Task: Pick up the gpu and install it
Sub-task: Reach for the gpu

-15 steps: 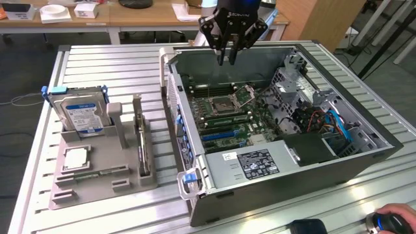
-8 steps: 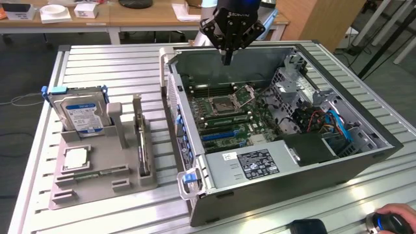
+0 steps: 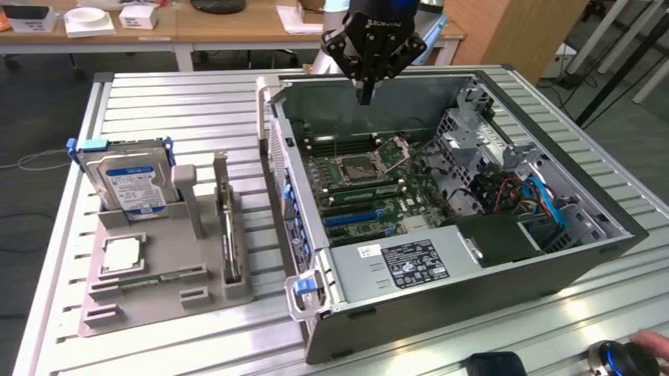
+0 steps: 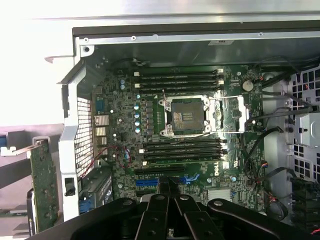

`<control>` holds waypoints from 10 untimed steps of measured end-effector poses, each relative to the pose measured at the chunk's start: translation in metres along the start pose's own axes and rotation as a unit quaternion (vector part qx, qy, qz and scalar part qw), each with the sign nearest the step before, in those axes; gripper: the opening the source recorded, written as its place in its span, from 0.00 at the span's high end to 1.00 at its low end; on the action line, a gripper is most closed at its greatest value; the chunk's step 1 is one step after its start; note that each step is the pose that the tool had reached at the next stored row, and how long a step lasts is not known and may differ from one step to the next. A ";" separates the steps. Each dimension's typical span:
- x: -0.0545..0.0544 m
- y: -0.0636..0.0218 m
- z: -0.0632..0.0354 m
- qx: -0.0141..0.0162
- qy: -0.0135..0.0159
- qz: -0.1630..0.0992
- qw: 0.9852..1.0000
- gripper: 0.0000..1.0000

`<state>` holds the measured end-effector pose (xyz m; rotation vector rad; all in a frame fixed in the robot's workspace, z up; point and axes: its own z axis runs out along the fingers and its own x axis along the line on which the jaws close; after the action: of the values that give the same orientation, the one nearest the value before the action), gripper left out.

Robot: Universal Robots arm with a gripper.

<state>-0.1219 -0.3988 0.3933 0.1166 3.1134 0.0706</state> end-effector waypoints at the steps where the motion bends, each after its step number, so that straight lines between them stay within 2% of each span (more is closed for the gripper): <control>1: 0.000 0.0000 0.0000 0.000 0.000 0.000 1.000 0.90; 6: 0.000 -0.0003 0.0000 0.000 0.000 0.000 1.000 0.90; 10: 0.007 -0.0024 -0.0002 0.000 0.000 0.000 1.000 0.90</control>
<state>-0.1288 -0.4007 0.3932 0.1165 3.1135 0.0705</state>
